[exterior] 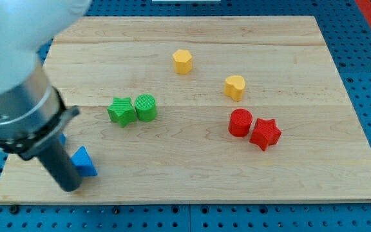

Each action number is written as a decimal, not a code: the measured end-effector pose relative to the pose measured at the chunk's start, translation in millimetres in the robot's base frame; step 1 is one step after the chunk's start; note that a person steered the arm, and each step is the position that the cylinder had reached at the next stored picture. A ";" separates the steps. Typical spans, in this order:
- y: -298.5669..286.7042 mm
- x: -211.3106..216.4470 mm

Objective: Slide the blue triangle closer to the blue cube

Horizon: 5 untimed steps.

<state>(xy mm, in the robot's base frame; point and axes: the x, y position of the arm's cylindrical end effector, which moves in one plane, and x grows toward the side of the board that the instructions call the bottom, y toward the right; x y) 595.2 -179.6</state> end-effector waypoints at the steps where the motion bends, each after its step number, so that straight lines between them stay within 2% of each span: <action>1: 59.7 -12.9; 2: 73.5 -30.5; 4: -16.0 -28.7; 5: -17.7 -28.7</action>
